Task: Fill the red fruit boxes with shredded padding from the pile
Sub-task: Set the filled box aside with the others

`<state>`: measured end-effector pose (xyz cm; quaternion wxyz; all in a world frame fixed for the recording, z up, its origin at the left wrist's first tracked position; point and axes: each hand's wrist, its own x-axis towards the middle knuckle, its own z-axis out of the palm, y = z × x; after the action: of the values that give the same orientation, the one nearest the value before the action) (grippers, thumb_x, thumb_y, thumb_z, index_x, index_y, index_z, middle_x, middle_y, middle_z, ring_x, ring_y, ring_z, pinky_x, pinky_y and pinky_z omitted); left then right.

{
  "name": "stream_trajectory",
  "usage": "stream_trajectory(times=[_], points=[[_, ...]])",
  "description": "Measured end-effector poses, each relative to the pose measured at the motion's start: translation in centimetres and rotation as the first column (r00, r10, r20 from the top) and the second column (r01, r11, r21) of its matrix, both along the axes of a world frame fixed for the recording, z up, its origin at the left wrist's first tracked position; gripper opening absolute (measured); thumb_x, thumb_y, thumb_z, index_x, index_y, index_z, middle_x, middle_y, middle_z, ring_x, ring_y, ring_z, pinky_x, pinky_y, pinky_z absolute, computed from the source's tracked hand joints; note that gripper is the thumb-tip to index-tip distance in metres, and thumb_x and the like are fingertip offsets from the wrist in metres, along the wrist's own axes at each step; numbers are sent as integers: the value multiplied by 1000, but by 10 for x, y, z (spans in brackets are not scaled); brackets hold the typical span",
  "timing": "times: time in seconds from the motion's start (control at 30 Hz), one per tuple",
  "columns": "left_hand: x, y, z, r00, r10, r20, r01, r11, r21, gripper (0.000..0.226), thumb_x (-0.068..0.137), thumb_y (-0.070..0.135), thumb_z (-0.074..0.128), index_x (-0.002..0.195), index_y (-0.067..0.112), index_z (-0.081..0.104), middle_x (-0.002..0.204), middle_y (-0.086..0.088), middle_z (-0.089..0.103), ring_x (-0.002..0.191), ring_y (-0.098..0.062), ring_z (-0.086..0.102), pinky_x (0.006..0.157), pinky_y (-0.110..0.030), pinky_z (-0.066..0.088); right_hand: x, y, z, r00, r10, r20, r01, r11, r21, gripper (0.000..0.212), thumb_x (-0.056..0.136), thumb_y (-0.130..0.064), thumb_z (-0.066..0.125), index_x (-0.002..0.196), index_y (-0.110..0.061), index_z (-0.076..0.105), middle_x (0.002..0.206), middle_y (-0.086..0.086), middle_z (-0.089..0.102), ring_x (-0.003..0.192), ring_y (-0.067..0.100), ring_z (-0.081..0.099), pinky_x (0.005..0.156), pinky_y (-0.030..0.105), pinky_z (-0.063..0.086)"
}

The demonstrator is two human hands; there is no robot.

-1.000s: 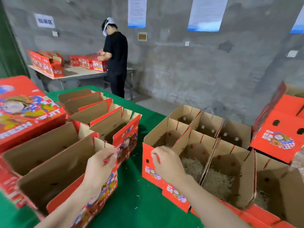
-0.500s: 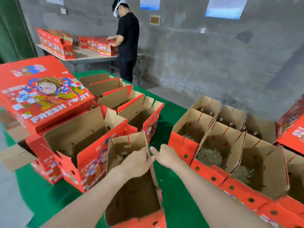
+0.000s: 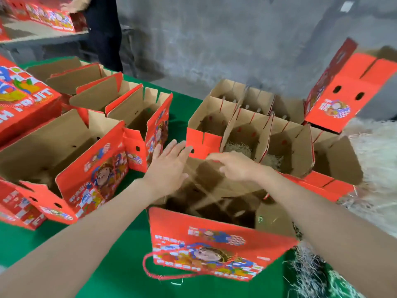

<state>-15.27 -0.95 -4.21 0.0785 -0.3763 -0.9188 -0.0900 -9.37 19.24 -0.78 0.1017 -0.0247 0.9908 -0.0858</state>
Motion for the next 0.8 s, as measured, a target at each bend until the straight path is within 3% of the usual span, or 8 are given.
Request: stream_trajectory(times=[0.1,0.17,0.23,0.37,0.5,0.57,0.7,0.8], points=[[33,44,-4,986,-155,59,156,988,-17,56,90,36,53,140,21,32,132,-6,51,121,-29,48,97,-40,39,42,37,0,998,-49,24,49,999,14,41,92,-10,49,129,-28,50,135,-2,52,121,23,46,96,29,35],[53,71,-12,973,-197,118,205,977,-61,46,92,34,50,134,19,38,121,-8,57,109,-31,55,84,-37,44,74,59,-7,993,-117,5,117,993,-19,32,90,-12,53,121,-20,56,124,2,60,114,22,53,92,29,37],[70,94,-23,954,-237,182,261,958,-121,41,93,32,49,130,16,42,119,-10,58,109,-33,55,83,-38,45,106,78,-17,973,-231,-11,230,973,-17,33,88,-13,54,120,-18,57,115,6,64,107,26,58,89,33,42],[93,128,-40,932,-285,223,322,934,-153,19,94,25,46,107,12,51,107,-13,62,100,-35,58,74,-38,45,159,114,-41,907,-419,49,405,898,171,30,94,-29,44,119,-18,56,120,10,60,111,30,54,88,36,44],[104,151,-36,935,-288,208,325,930,-174,12,91,11,45,99,12,54,100,-13,62,94,-34,59,65,-35,41,195,132,-55,891,-451,-49,449,861,239,23,96,-25,37,109,-15,54,111,7,60,104,29,57,79,34,45],[110,163,-30,941,-286,181,319,928,-191,10,91,16,50,97,11,56,101,-13,62,94,-33,59,64,-32,39,205,134,-54,885,-457,-83,464,861,208,19,95,-22,40,100,-13,56,104,6,60,101,28,57,72,31,40],[140,190,-29,866,-441,237,468,881,-73,30,91,30,53,116,14,51,113,-9,61,105,-32,57,80,-38,46,224,135,-61,861,-502,-84,509,844,168,25,96,-24,39,112,-13,55,109,8,60,104,30,56,83,36,44],[153,206,-38,847,-512,141,526,846,-86,16,97,27,40,103,16,50,100,-8,62,94,-31,57,65,-34,38,238,141,-67,854,-507,-114,520,826,219,24,97,-27,34,109,-12,49,108,10,60,101,31,57,76,39,43]])
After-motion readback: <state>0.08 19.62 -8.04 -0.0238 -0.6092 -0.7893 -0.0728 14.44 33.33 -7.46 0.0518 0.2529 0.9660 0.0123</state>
